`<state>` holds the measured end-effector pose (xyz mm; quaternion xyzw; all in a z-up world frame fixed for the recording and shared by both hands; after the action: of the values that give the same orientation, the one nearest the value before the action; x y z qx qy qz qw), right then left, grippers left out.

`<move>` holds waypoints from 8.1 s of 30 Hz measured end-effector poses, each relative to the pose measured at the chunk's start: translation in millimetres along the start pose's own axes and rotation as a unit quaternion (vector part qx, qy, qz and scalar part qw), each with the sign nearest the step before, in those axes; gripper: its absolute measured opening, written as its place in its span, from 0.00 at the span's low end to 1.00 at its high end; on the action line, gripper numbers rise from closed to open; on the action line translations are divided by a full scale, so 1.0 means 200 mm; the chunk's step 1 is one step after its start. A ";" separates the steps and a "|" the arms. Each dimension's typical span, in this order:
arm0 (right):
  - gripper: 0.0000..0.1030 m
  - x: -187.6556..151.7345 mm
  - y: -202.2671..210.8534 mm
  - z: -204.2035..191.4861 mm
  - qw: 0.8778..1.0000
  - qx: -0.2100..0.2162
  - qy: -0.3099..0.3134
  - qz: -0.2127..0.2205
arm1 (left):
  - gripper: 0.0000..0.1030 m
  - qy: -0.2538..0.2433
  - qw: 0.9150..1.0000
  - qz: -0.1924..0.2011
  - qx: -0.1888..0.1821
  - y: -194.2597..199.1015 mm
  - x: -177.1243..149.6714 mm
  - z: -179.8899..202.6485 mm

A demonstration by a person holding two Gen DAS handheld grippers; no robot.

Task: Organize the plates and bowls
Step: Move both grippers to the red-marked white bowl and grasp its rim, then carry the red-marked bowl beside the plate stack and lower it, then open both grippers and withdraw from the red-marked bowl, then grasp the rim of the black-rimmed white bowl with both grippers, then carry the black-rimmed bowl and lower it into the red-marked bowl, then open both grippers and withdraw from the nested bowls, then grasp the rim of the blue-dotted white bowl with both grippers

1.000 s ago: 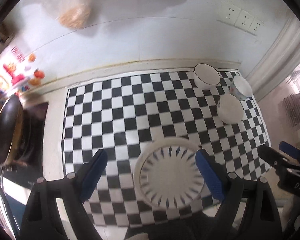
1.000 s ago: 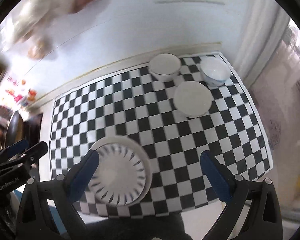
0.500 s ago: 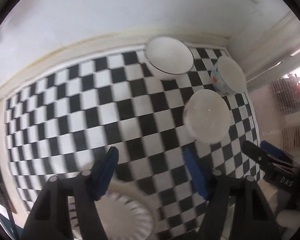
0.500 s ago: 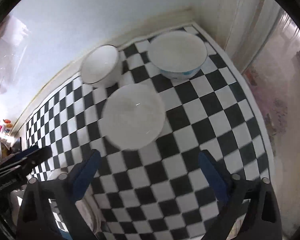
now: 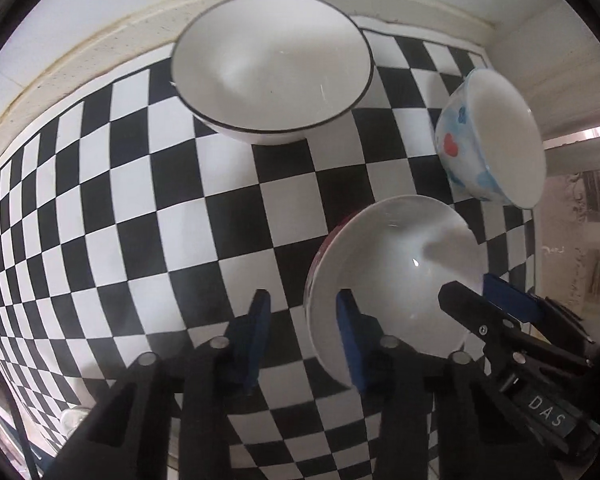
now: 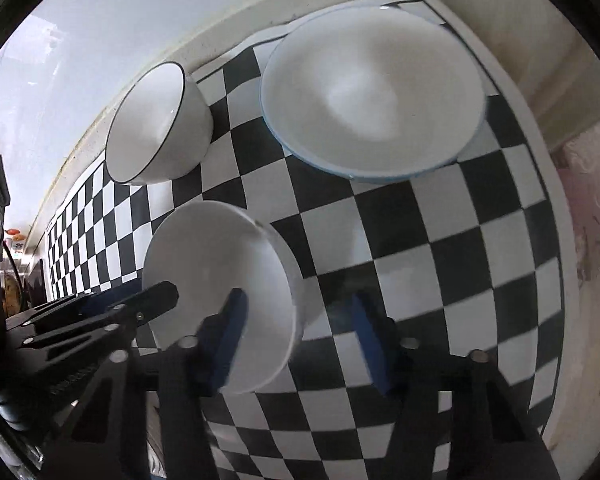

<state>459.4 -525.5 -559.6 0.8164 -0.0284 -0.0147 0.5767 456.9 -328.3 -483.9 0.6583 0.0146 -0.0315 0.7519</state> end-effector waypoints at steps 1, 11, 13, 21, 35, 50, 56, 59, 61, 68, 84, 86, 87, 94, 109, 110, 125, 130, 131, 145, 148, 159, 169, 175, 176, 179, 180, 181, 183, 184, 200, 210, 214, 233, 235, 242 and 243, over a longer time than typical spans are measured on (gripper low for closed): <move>0.39 0.01 -0.01 0.00 1.000 -0.001 0.003 -0.003 | 0.25 0.003 1.000 -0.005 -0.002 -0.02 0.00 0.00; 0.09 -0.01 -0.08 -0.05 0.999 -0.006 0.031 -0.018 | 0.10 0.020 0.999 -0.023 -0.018 -0.10 -0.04 -0.02; 0.09 -0.03 -0.07 -0.07 0.999 -0.007 0.039 -0.017 | 0.10 0.026 0.999 -0.023 -0.019 -0.09 -0.07 -0.04; 0.09 -0.13 0.04 -0.16 0.997 -0.005 0.071 -0.008 | 0.10 0.013 1.000 -0.010 -0.015 0.02 -0.22 -0.06; 0.09 -0.66 0.10 -0.32 0.994 0.024 0.099 -0.038 | 0.10 0.001 0.999 -0.032 -0.017 0.12 -0.74 -0.18; 0.09 -0.79 -0.06 -0.33 0.993 0.006 0.104 -0.061 | 0.10 0.007 0.998 -0.064 0.002 -0.10 -0.87 -0.18; 0.09 -0.78 -0.09 -0.33 0.992 0.005 0.101 -0.069 | 0.10 0.010 0.998 -0.067 0.002 -0.16 -0.85 -0.13; 0.09 -0.78 -0.10 -0.32 0.993 0.006 0.095 -0.076 | 0.10 0.012 0.998 -0.069 -0.002 -0.16 -0.84 -0.14; 0.09 -0.77 -0.10 -0.30 0.993 0.013 0.084 -0.080 | 0.10 0.012 0.997 -0.074 -0.001 -0.15 -0.83 -0.13; 0.10 -0.74 -0.03 -0.27 0.993 0.035 0.068 -0.089 | 0.16 0.033 0.997 -0.071 -0.001 -0.02 -0.82 -0.20; 0.50 -0.05 0.37 -0.20 0.994 0.032 0.075 0.067 | 0.27 0.083 0.996 0.001 -0.029 0.33 -0.29 -0.27; 0.50 0.10 0.36 -0.21 0.994 0.043 0.072 0.075 | 0.27 0.093 0.995 0.007 -0.038 0.33 -0.15 -0.27; 0.50 0.17 0.36 -0.21 0.993 0.044 0.071 0.078 | 0.27 0.096 0.995 0.010 -0.040 0.34 -0.10 -0.27; 0.50 0.62 0.26 -0.28 0.992 0.052 0.086 0.069 | 0.27 0.118 0.991 0.019 -0.057 0.32 0.36 -0.27; 0.50 0.87 -0.22 -0.38 0.994 0.049 0.098 -0.004 | 0.27 0.127 0.989 -0.040 -0.069 0.02 0.67 -0.22; 0.49 0.88 -0.24 -0.38 0.994 0.051 0.097 -0.006 | 0.27 0.123 0.989 -0.041 -0.066 0.01 0.67 -0.21; 0.09 0.82 -0.32 -0.38 0.994 0.014 0.107 -0.014 | 0.15 0.108 0.993 -0.010 -0.040 0.00 0.71 -0.25; 0.08 0.78 -0.28 -0.44 0.994 0.020 0.107 -0.009 | 0.15 0.098 0.995 0.005 -0.035 0.05 0.67 -0.21; 0.08 0.77 -0.26 -0.45 0.994 0.022 0.107 -0.007 | 0.15 0.097 0.995 0.006 -0.037 0.06 0.65 -0.21; 0.09 0.30 0.16 -0.56 0.992 0.018 0.121 0.024 | 0.15 0.051 0.997 0.005 -0.062 0.36 0.18 -0.18; 0.09 0.15 0.26 -0.51 0.993 0.022 0.117 0.024 | 0.15 0.035 0.997 0.002 -0.065 0.42 0.05 -0.17; 0.09 -0.44 0.44 -0.43 0.993 0.000 0.114 0.014 | 0.15 -0.030 0.998 -0.027 -0.050 0.40 -0.45 -0.04; 0.09 -0.76 0.26 -0.32 0.996 0.013 0.079 -0.032 | 0.15 -0.045 0.995 -0.082 -0.035 0.18 -0.71 -0.04; 0.09 -0.84 0.19 -0.28 0.996 0.016 0.071 -0.047 | 0.15 -0.049 0.995 -0.091 -0.017 0.07 -0.75 0.00; 0.09 -0.85 0.18 -0.27 0.996 0.017 0.067 -0.048 | 0.15 -0.049 0.994 -0.092 -0.015 0.05 -0.75 0.01; 0.09 -0.86 0.16 -0.25 0.996 0.018 0.063 -0.053 | 0.15 -0.050 0.994 -0.096 -0.011 0.01 -0.76 0.02; 0.09 -0.86 0.16 -0.25 0.996 0.018 0.061 -0.056 | 0.15 -0.049 0.994 -0.097 -0.011 0.00 -0.75 0.04; 0.09 -0.87 0.15 -0.24 0.996 0.018 0.059 -0.058 | 0.15 -0.049 0.994 -0.100 -0.011 -0.02 -0.75 0.05; 0.09 -0.86 0.14 -0.25 0.996 0.021 0.053 -0.063 | 0.15 -0.047 0.993 -0.103 -0.014 -0.03 -0.76 0.05; 0.09 -0.86 0.14 -0.24 0.996 0.022 0.051 -0.066 | 0.15 -0.046 0.993 -0.105 -0.015 -0.04 -0.77 0.06; 0.10 -0.87 0.15 -0.19 0.996 0.035 0.029 -0.079 | 0.16 -0.042 0.993 -0.110 -0.015 -0.02 -0.77 -0.02; 0.10 -0.87 0.14 -0.20 0.995 0.058 0.007 -0.084 | 0.16 -0.035 0.993 -0.108 -0.018 -0.01 -0.79 -0.03; 0.10 -0.81 0.20 -0.18 0.995 0.068 0.010 -0.077 | 0.16 -0.044 0.997 -0.065 -0.011 0.15 -0.73 0.00; 0.83 0.08 0.47 0.40 0.995 0.035 -0.062 0.073 | 0.26 0.013 0.997 -0.026 -0.077 0.20 0.26 0.53; 0.80 0.15 0.44 0.45 0.994 0.037 -0.071 0.069 | 0.26 0.011 0.997 -0.041 -0.071 0.12 0.34 0.59; 0.65 0.33 0.22 0.53 0.995 0.037 -0.084 0.029 | 0.26 -0.001 0.996 -0.072 -0.048 -0.09 0.49 0.67; 0.60 0.34 0.19 0.54 0.995 0.035 -0.086 0.023 | 0.26 -0.001 0.996 -0.077 -0.047 -0.12 0.50 0.68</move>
<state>520.8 -643.7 -558.5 0.8310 -0.0971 -0.0701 0.5432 552.9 -469.1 -495.9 0.6193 0.0661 -0.0891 0.7773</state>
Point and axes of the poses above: each gripper's, at about its wrist camera, not at the fingertips, and y roughly against the way its jaws point, z to its right, x to its top, the point moved 8 cm from there along -y, roughly the way its jaws point, and after that the axes turned 13 degrees about y, right-handed, at the moved point
